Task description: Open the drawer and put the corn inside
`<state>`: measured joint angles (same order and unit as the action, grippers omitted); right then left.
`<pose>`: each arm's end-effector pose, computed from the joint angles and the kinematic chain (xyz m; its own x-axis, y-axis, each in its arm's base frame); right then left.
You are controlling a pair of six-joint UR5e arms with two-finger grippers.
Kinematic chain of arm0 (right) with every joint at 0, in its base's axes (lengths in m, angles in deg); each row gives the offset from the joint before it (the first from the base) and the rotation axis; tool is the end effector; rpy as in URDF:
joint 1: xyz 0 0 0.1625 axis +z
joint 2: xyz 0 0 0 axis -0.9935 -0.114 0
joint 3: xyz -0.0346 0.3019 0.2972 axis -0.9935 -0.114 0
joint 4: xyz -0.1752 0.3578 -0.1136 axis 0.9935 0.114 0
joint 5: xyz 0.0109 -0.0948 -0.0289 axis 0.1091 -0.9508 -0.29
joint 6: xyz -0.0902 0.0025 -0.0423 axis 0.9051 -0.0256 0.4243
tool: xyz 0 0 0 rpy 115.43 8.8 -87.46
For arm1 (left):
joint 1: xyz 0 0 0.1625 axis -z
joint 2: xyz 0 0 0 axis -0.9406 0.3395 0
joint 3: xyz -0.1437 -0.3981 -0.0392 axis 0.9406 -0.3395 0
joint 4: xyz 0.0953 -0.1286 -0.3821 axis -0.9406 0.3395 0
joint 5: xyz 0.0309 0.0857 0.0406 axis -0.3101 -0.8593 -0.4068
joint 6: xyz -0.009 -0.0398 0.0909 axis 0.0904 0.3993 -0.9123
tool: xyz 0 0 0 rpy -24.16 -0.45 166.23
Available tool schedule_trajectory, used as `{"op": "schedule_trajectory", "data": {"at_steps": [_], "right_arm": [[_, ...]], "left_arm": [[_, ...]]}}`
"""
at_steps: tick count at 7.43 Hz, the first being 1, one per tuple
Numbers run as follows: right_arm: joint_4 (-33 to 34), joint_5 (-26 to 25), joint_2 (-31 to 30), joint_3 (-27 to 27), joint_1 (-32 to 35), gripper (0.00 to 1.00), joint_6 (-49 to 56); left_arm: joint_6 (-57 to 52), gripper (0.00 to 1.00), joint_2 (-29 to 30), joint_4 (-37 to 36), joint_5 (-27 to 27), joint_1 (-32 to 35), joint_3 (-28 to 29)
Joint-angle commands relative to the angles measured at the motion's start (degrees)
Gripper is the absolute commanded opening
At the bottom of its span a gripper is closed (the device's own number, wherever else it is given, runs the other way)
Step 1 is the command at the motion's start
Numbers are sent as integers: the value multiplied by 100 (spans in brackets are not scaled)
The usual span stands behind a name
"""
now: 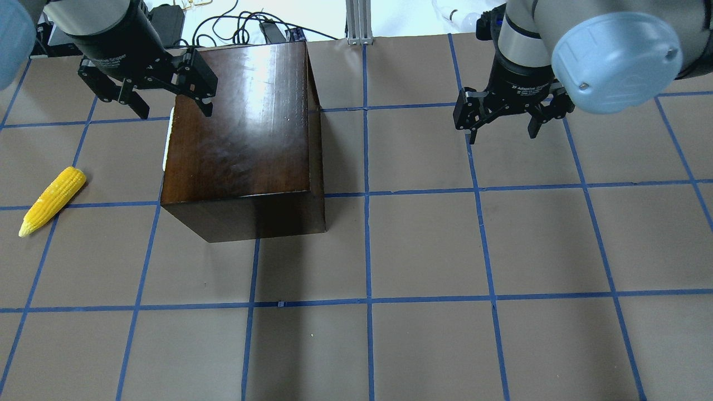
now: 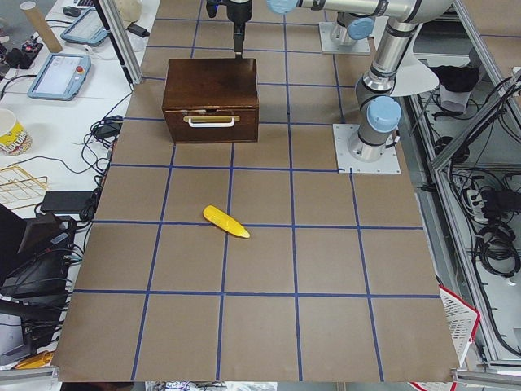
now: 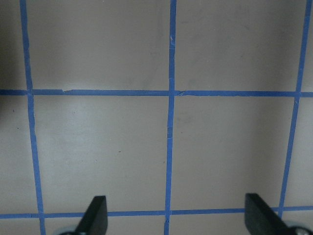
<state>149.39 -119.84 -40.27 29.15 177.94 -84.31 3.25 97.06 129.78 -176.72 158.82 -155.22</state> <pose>0.1678 -0.5136 0.4427 -0.9977 -0.0241 0.0638 -0.0214 0.9989 0.0424 -0.1221 -0.5101 0.5231 -0.9999 0.0137 0.0055 0.0136 0.9993 -0.0342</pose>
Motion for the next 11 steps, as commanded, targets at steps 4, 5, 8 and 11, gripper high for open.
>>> {"op": "schedule_trajectory", "data": {"at_steps": [4, 5, 8, 11], "right_arm": [[9, 0, 0, 0, 0, 100, 0], [9, 0, 0, 0, 0, 100, 0], [0, 0, 0, 0, 0, 100, 0], [0, 0, 0, 0, 0, 100, 0]], "left_arm": [[0, 100, 9, -9, 5, -7, -2], [0, 100, 70, -96, 5, -7, 33], [-96, 100, 228, -97, -56, -269, 25], [-1165, 100, 649, -166, 14, -1270, 25]]}}
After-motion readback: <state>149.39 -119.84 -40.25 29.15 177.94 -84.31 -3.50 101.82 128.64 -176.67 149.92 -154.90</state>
